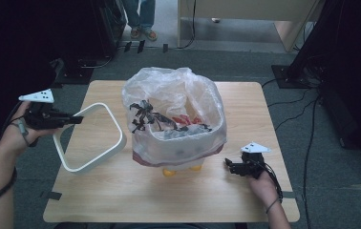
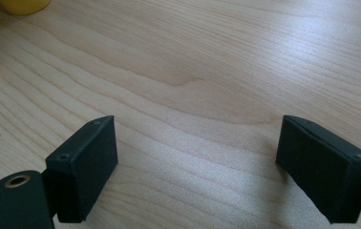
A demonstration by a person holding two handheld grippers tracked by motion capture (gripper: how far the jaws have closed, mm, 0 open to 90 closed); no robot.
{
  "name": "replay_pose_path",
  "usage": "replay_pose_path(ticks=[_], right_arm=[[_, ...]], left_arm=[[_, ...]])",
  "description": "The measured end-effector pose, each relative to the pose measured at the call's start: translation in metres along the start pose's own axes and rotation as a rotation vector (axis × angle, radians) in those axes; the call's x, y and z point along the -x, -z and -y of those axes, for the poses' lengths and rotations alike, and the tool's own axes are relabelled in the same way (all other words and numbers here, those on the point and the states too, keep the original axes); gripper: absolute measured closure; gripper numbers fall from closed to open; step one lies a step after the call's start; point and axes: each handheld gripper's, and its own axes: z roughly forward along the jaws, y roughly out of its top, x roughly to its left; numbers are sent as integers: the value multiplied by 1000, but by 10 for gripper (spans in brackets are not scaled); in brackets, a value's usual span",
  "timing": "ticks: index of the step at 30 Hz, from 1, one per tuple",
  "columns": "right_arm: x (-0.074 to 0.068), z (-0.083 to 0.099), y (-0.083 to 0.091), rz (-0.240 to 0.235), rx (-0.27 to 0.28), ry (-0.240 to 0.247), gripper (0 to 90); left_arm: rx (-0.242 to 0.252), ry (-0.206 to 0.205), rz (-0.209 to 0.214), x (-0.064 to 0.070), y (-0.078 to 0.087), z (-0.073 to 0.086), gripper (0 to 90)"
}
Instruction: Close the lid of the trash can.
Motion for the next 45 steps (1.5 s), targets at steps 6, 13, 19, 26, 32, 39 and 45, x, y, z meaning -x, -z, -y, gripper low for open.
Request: replay_pose_path(ticks=[6, 13, 19, 26, 32, 39, 45], right_arm=[[0, 0, 0, 1, 0, 0, 138], [0, 0, 0, 1, 1, 1, 138], [0, 0, 0, 0, 1, 1, 138], [0, 0, 0, 1, 1, 1, 138], [0, 0, 0, 0, 1, 1, 138], [0, 0, 0, 0, 1, 1, 138], [0, 0, 0, 0, 1, 1, 138]], left_arm=[[4, -26, 19, 6, 17, -22, 824], [38, -1, 29, 11, 35, -52, 824], [68, -36, 48, 19, 47, -77, 823], [57, -65, 49, 29, 54, -101, 824], [45, -91, 49, 37, 59, -119, 824], [51, -112, 62, 45, 57, -142, 823], [50, -135, 73, 53, 53, -161, 824]])
